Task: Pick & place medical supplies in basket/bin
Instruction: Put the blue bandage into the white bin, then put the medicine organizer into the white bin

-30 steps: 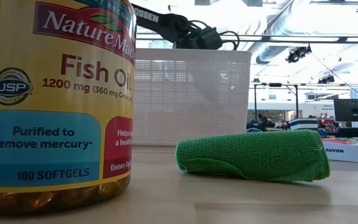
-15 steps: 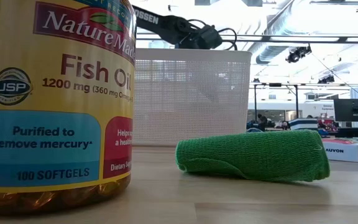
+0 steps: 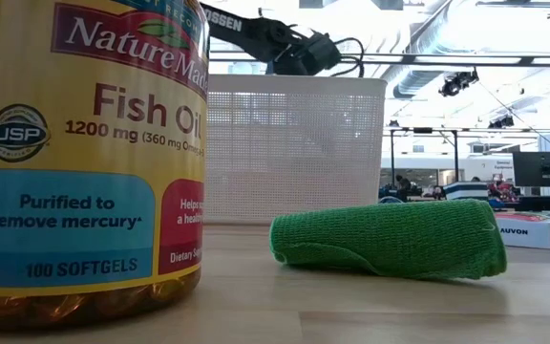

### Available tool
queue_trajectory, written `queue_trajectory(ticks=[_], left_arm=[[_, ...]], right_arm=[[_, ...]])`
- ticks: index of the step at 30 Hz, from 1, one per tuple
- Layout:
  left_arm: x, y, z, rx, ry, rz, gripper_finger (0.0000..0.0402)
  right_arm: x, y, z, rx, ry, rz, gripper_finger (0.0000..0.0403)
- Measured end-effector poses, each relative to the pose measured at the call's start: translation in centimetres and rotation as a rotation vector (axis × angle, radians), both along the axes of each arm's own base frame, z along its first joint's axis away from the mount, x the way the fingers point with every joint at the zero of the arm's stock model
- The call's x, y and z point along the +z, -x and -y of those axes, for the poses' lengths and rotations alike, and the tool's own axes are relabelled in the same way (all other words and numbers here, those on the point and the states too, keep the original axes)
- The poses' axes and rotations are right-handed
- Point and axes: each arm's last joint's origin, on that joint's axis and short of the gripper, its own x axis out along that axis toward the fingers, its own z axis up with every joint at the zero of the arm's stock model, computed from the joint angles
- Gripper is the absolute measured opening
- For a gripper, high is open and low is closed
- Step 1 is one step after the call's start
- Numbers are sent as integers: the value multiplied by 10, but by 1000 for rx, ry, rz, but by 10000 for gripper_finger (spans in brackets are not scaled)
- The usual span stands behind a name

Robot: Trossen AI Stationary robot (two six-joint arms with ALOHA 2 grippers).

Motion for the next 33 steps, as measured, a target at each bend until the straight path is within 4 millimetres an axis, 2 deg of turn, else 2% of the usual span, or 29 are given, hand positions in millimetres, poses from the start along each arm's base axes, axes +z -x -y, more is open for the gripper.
queue_trajectory(ticks=[14, 21, 26, 33], left_arm=[[17, 2, 29, -11, 46, -13, 81], [47, 13, 41, -4, 33, 27, 81], [73, 30, 48, 15, 74, 69, 81], [117, 56, 65, -39, 160, 169, 81]], right_arm=[[0, 0, -1, 42, 17, -27, 304], [-5, -2, 4, 101, 26, -95, 304], [-29, -10, 8, 167, -25, -227, 304], [-89, -26, 7, 393, -132, -516, 304]])
